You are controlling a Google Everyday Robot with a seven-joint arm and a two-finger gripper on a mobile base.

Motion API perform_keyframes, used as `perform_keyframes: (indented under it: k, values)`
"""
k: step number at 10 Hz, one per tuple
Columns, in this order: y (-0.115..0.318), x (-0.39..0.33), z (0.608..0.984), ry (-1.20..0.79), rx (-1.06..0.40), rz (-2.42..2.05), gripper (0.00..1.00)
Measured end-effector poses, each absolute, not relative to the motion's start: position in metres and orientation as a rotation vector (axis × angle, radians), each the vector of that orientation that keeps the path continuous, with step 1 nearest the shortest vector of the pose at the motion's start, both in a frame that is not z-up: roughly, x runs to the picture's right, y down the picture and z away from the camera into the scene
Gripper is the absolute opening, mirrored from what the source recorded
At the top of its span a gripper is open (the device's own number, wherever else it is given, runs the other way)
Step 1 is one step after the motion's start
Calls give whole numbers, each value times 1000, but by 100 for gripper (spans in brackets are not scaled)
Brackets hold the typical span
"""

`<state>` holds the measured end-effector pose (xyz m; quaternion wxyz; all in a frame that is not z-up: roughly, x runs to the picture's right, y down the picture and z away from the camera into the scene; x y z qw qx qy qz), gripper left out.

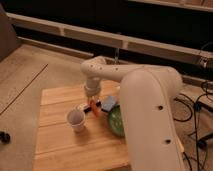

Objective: Place the pepper in the ceramic bowl

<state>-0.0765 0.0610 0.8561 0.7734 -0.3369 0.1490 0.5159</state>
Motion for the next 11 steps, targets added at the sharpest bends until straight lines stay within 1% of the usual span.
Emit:
perform_keyframes:
  k: [1, 2, 4, 6, 7, 9, 10, 11]
  values:
    - [38, -59, 841, 322, -657, 1150, 0]
    - [25, -38, 830, 338, -601, 1184, 0]
    - [17, 14, 807, 401, -509, 1271, 0]
    - [27, 65, 784, 474, -445, 1375, 0]
    - [39, 88, 774, 513, -429, 1425, 0]
    - [61, 92, 768, 544, -450, 1459, 0]
    - [60, 90, 769, 538, -451, 1458, 4]
    - [60, 90, 769, 538, -451, 1458, 15]
